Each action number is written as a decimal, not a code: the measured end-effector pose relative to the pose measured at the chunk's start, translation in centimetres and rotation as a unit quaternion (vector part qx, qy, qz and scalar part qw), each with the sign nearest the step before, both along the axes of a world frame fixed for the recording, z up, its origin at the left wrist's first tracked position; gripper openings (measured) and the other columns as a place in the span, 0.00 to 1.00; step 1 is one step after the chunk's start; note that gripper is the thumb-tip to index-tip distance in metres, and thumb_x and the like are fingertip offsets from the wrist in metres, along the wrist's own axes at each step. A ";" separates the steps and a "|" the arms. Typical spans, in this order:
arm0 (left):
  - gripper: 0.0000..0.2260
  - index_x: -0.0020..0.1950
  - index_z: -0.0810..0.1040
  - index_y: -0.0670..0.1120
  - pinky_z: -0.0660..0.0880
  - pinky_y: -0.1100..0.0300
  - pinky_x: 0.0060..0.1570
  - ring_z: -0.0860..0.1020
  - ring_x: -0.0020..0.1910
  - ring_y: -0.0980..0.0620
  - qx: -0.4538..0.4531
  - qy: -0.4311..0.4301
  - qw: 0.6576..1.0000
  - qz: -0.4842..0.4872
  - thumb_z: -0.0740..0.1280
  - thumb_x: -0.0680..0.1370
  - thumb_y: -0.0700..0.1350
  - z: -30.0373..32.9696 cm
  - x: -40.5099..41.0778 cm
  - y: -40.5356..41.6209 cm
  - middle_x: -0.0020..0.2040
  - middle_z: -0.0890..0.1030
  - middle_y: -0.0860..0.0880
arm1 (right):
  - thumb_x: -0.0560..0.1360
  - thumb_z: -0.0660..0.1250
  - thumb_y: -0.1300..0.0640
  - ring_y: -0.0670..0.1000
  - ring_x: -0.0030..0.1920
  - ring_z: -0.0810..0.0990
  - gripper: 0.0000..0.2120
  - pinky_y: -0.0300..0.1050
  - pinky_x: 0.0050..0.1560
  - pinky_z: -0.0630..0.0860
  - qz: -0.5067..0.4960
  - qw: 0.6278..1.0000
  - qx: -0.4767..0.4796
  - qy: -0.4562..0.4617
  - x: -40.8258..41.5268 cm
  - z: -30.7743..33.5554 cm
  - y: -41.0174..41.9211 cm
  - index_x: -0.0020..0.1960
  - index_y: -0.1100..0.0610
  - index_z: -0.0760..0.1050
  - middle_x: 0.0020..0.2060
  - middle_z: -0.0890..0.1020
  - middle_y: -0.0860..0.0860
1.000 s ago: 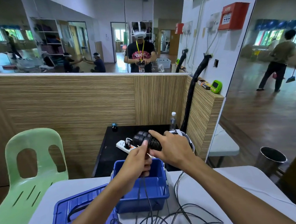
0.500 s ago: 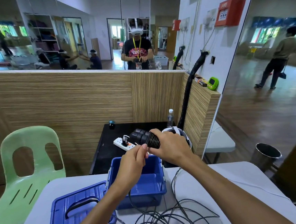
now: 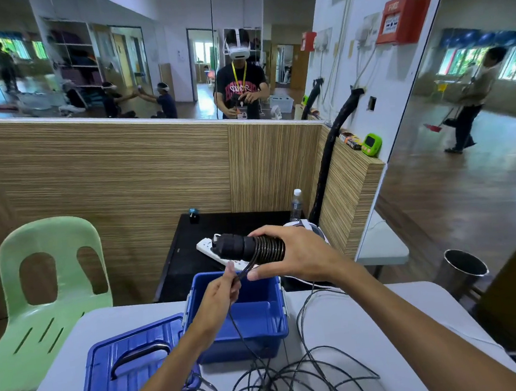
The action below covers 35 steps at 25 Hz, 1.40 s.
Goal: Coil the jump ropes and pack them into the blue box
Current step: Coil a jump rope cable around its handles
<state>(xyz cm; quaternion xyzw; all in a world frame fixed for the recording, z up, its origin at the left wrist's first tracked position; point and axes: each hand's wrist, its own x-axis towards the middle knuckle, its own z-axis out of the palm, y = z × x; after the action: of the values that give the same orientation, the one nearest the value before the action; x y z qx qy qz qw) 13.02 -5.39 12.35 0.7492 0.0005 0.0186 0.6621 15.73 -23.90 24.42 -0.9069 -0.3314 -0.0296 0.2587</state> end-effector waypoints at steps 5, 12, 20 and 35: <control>0.14 0.35 0.74 0.54 0.67 0.61 0.39 0.66 0.33 0.58 0.080 -0.055 0.995 -0.009 0.57 0.79 0.46 0.7 2.3 0.8 0.31 0.71 0.55 | 0.66 0.67 0.27 0.41 0.44 0.79 0.29 0.44 0.48 0.78 0.010 1.000 -0.017 -0.021 -0.6 -0.6 0.5 0.62 0.40 0.73 0.43 0.81 0.41; 0.31 0.35 0.71 0.38 0.69 0.50 0.37 0.69 0.30 0.53 0.339 -0.195 0.915 -0.095 0.51 0.79 0.64 6.4 6.7 3.5 0.30 0.73 0.42 | 0.70 0.64 0.28 0.47 0.44 0.80 0.27 0.49 0.46 0.78 0.065 0.988 -0.111 -0.083 -1.3 -0.8 0.4 0.63 0.42 0.71 0.45 0.82 0.45; 0.15 0.42 0.76 0.48 0.75 0.55 0.40 0.80 0.41 0.48 0.690 -0.354 0.619 -0.121 0.58 0.82 0.55 12.2 3.9 0.6 0.40 0.81 0.50 | 0.74 0.59 0.31 0.57 0.42 0.80 0.30 0.47 0.36 0.70 -0.054 0.950 -0.257 -0.169 -1.1 -3.4 1.7 0.64 0.54 0.69 0.45 0.80 0.54; 0.08 0.42 0.79 0.46 0.72 0.63 0.32 0.76 0.32 0.57 0.146 -0.138 0.971 0.131 0.66 0.79 0.48 7.7 -2.2 -2.8 0.32 0.79 0.52 | 0.76 0.58 0.32 0.54 0.51 0.81 0.30 0.46 0.42 0.75 -0.167 0.962 -0.132 -0.172 0.8 -2.4 0.2 0.74 0.40 0.60 0.52 0.81 0.52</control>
<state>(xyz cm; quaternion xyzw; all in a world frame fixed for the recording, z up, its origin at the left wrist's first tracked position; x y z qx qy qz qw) 10.79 -8.19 20.10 0.8212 0.0043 0.2084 0.5313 16.51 -23.73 22.03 -0.9566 -0.2159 -0.1838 0.0670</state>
